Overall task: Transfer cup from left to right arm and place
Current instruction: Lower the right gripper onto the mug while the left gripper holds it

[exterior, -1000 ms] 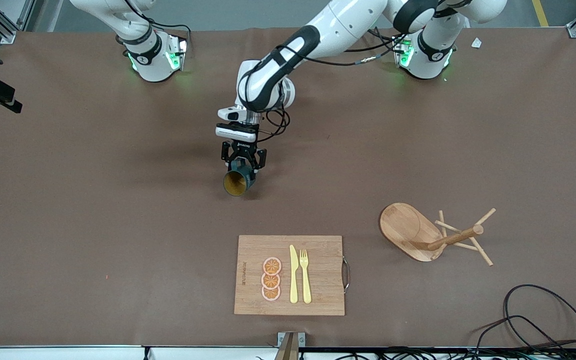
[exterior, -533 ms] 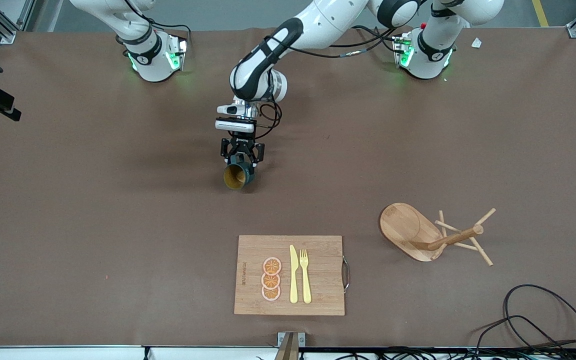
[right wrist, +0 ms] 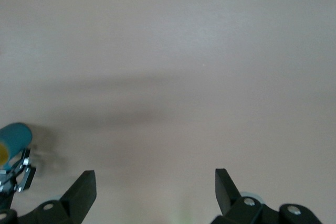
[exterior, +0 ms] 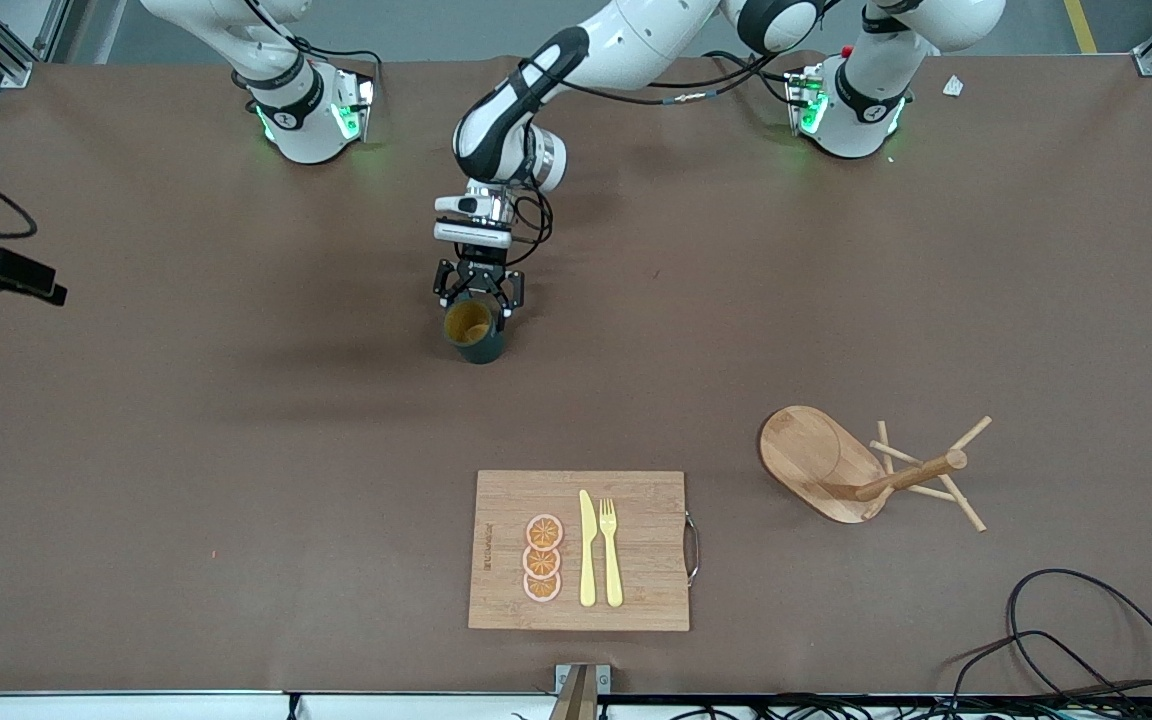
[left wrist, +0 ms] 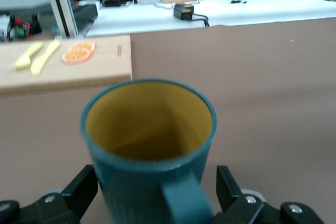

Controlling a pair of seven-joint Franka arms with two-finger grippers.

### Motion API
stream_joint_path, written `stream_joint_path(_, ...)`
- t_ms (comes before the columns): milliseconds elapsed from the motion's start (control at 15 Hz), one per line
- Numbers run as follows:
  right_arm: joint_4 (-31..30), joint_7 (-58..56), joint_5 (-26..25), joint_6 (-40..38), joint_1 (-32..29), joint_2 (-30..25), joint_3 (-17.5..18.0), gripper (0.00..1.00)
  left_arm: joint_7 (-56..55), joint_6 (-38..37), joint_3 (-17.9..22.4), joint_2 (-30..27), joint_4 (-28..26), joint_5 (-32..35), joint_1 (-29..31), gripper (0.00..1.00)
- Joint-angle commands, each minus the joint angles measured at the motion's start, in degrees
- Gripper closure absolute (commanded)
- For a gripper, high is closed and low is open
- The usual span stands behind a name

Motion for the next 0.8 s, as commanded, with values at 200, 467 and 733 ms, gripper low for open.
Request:
stream_joint_path(200, -0.4, 1.7, -0.1, 0.4, -0.9, 2.8, 0.9, 0.0, -0.8, -9.8, -8.1, -5.3, 0.5, -18.0, -0.9, 0.0)
stream_joint_path(467, -5.9, 11.0, 0.5, 6.2, 1.2, 3.4, 1.2, 0.0, -0.6, -17.4, -11.1, -12.9, 0.5, -33.6, -0.9, 0.0)
stream_joint_path(733, -12.6, 22.8, 1.0, 11.7, 6.7, 3.0, 1.2, 0.0, -4.1, -20.8, -11.0, -22.5, 0.3, -44.9, 1.6, 0.0)
